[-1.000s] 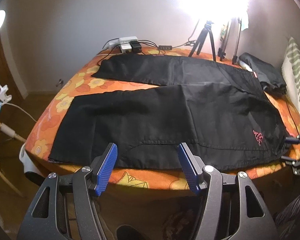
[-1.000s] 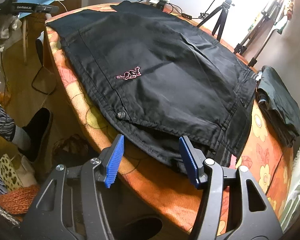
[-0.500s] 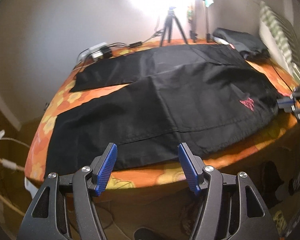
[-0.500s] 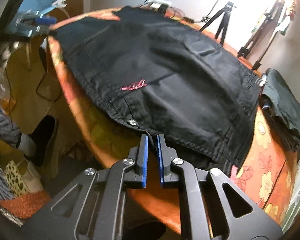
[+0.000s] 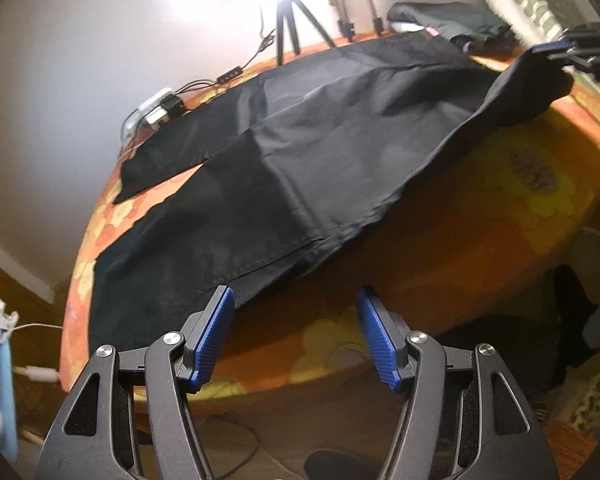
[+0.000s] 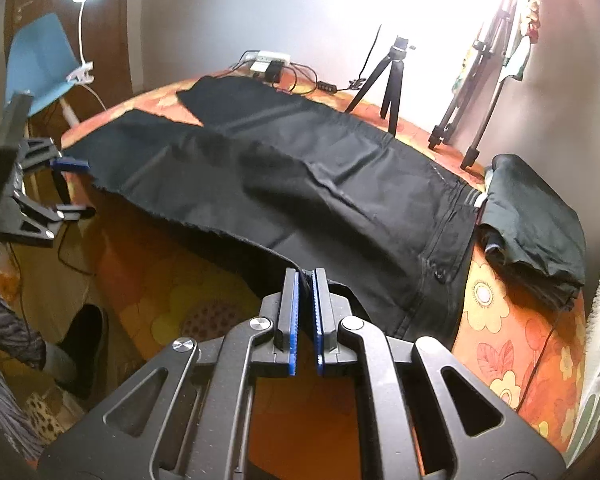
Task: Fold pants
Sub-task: 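Grasp the trouser leg hem with the right tool while the left tool grasps the other hem, then lift the held hems and carry them toward the waistband with both tools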
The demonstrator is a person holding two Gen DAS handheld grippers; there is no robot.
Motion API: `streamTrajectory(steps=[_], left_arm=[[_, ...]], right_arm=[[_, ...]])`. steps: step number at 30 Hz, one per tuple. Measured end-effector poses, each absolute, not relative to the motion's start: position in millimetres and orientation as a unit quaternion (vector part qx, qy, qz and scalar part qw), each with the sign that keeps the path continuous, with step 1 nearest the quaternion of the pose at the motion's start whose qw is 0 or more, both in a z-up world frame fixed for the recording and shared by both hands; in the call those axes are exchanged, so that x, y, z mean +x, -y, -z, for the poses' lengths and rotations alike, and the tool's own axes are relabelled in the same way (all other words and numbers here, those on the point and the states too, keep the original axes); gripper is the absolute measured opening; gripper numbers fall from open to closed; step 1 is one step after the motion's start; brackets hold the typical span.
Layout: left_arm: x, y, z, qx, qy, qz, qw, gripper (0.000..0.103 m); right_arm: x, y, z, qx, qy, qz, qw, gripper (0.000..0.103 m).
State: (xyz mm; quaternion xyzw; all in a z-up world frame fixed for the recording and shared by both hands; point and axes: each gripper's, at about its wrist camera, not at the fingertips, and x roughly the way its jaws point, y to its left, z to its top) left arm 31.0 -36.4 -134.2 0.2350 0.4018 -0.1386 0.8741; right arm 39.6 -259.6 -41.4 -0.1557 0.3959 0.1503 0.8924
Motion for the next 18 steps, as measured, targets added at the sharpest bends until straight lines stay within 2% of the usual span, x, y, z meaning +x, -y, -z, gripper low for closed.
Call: streamTrajectory(steps=[6,7,8,9,10,11,18], left_arm=[[53,11,138,0.220,-0.409,0.094,0.880,0.062],[57,7,138,0.220,-0.408,0.090,0.881,0.052],[60,4,138,0.222,-0.408,0.087,0.881,0.038],[62,3,139,0.221,-0.409,0.084,0.881,0.030],[66,0,140,0.217,-0.412,0.084,0.881,0.018],[69,-3,141,0.208,-0.416,0.088,0.881,0.012],[81,-8,140,0.191,-0.410,0.104,0.886,0.006]], right_arm=[[38,261,41,-0.153,-0.396,-0.153,0.892,0.006],[37,261,41,-0.154,-0.396,-0.154,0.892,0.006],[36,262,41,-0.154,-0.396,-0.155,0.892,0.006],[35,263,41,-0.153,-0.397,-0.156,0.892,0.006],[35,264,41,-0.151,-0.398,-0.157,0.891,0.006],[35,265,42,-0.148,-0.400,-0.159,0.890,0.006],[30,264,58,-0.156,-0.419,-0.170,0.878,0.006]])
